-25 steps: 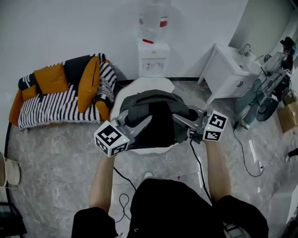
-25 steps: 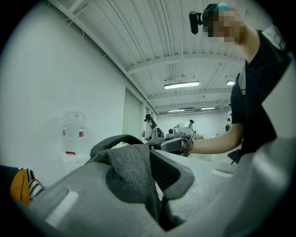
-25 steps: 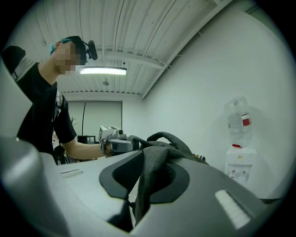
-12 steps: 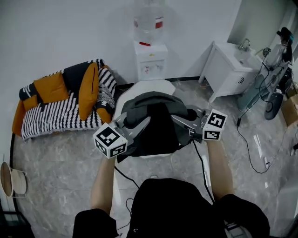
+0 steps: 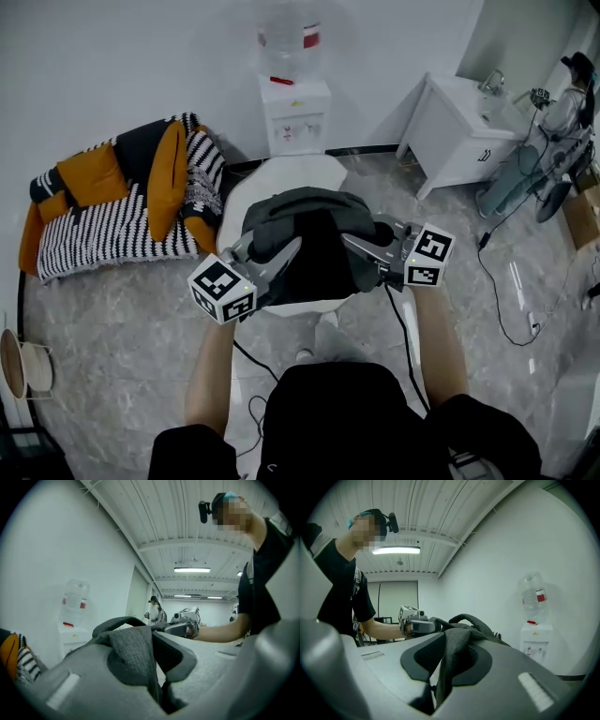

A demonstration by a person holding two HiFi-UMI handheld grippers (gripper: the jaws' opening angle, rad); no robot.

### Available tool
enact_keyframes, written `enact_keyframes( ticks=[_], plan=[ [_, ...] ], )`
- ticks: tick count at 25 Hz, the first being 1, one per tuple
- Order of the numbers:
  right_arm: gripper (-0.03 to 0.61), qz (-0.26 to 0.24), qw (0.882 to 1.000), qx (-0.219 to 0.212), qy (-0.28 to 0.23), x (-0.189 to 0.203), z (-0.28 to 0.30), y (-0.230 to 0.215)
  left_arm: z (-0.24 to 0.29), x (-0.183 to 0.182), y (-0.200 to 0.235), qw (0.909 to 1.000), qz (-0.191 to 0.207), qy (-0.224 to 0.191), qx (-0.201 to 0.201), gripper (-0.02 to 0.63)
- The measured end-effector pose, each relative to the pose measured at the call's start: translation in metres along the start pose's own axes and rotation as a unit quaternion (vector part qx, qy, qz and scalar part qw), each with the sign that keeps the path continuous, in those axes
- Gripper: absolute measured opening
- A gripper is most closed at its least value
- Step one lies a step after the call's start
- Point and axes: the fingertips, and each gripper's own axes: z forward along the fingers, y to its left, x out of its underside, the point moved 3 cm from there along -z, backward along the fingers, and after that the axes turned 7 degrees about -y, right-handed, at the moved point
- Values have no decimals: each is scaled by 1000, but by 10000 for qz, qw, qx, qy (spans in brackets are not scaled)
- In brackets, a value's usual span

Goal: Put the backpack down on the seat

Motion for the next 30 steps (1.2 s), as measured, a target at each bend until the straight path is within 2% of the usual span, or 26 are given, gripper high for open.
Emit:
enact_keyframes(
  ticks=[5,16,20,30],
  plan=[
    [49,155,9999,-38,33,7,3,-42,25,10,27,9995,-266,36,-176,24],
    [49,313,9992,-257,-69,2,2,-122,80,9,78,9980,-369,150,-499,25],
    [49,525,9982,-164,-243,4,5,-145,93,17,88,9966,-479,178,-648,25],
    [49,800,9967,73,-146,29,29,-176,94,40,131,9929,-870,335,-735,25]
  ],
)
